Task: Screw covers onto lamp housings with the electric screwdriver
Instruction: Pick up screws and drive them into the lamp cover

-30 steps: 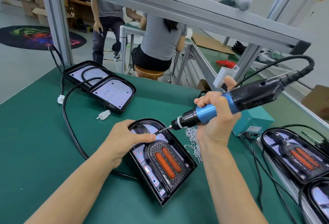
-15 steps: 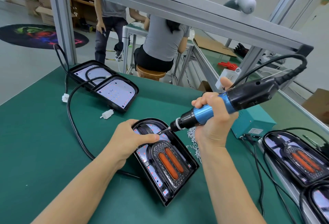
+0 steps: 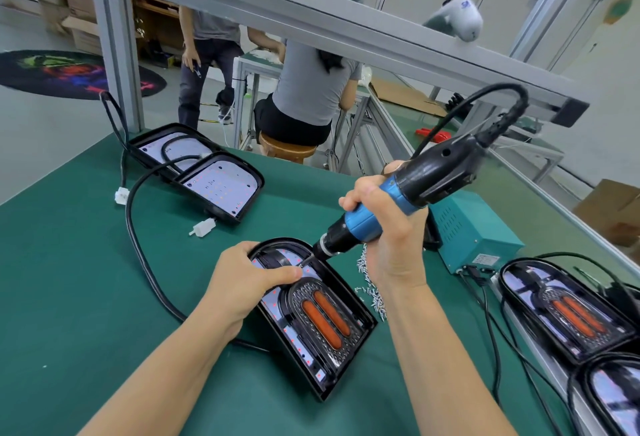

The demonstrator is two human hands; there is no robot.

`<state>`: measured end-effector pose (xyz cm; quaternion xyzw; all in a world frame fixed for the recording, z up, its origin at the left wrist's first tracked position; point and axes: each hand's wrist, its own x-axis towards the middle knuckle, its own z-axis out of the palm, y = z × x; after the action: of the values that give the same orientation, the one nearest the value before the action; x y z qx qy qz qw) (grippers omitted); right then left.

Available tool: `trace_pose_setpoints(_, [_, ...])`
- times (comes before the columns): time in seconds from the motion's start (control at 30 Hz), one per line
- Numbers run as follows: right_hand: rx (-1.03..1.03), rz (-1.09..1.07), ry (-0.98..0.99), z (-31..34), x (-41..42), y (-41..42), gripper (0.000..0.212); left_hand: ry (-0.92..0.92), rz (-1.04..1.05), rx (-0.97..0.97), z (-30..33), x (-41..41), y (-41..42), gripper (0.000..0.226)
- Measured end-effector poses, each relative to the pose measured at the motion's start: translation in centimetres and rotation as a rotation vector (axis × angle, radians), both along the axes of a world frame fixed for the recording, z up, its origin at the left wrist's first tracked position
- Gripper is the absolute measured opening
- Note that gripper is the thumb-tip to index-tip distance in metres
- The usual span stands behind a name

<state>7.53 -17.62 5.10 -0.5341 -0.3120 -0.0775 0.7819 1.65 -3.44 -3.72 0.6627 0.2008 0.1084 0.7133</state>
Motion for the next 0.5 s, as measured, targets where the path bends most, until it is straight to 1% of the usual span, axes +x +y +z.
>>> trace_pose_setpoints(0.07, [0.017, -0.005, 0.020, 0.02, -0.12, 0.20, 0.026, 0.004, 0.008, -0.005, 0.00, 0.03, 0.00, 0.050])
trace_pose_setpoints(0.13, [0.015, -0.035, 0.039, -0.08, -0.13, 0.17, 0.027, 0.000, 0.016, -0.010, -0.02, 0.01, 0.05, 0.046])
trace_pose_setpoints(0.23, [-0.014, -0.075, 0.058, -0.19, -0.19, -0.16, 0.028, 0.003, 0.020, -0.026, -0.11, -0.09, 0.04, 0.051])
trace_pose_setpoints(0.3, [-0.023, -0.084, 0.064, -0.35, -0.29, -0.27, 0.024, 0.009, 0.024, -0.035, -0.27, -0.22, 0.06, 0.048])
trace_pose_setpoints(0.43, [-0.008, -0.050, 0.048, -0.56, -0.24, -0.31, 0.031, 0.005, 0.019, -0.049, -0.24, -0.38, 0.06, 0.056])
trace_pose_setpoints(0.5, [-0.024, -0.027, 0.005, -0.44, -0.08, -0.18, 0.035, 0.001, 0.013, -0.045, -0.14, -0.25, 0.11, 0.051])
